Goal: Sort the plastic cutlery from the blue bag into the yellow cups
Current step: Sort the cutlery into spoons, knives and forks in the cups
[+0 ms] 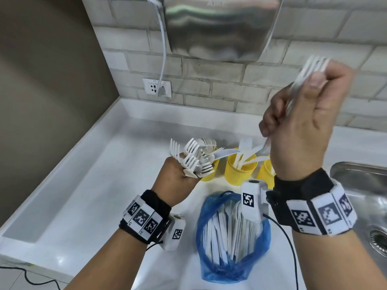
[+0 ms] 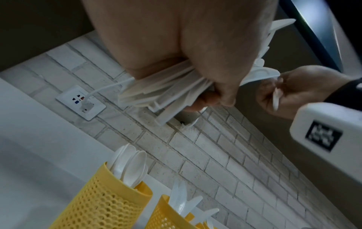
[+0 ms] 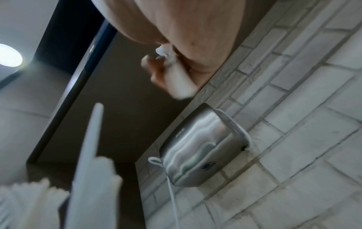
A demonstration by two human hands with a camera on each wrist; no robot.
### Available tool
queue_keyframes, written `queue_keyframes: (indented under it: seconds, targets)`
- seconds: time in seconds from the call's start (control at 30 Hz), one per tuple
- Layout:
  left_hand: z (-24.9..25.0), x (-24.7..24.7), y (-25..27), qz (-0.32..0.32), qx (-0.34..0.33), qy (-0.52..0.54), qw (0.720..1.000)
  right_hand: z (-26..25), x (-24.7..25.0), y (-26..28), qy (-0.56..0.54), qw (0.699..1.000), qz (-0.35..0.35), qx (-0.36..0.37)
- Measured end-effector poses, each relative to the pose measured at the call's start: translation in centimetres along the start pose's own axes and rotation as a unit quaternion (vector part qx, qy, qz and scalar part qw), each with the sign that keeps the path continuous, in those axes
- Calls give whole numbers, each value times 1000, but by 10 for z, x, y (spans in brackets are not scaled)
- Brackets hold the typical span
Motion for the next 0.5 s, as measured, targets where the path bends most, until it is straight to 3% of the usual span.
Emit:
queue_keyframes:
  seconds: [0.13,0.2,0.37,0.5]
  targets:
    - [24,1,3,-16,-14,63,998,63,-10,13,84,977,-100,-166]
    - [32,2,4,-18,-17,80,996,87,-18,24,109,959,-155,-209]
    - [36,1,7,-32,-12,62,997,104,-38,45,27,949,-217,-226]
    - [29,-7,7,-67,10,119,991,109,-55,56,-4,937,-268,-222]
Point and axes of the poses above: each hand's wrist, its own y-axis away from the middle knuckle, its own x-axis out of the back of the hand, z = x × y, the point moved 10 cm from there along -y, towards the middle knuckle, and after that the axes turned 10 degrees about -z, right-handed, at the moved point
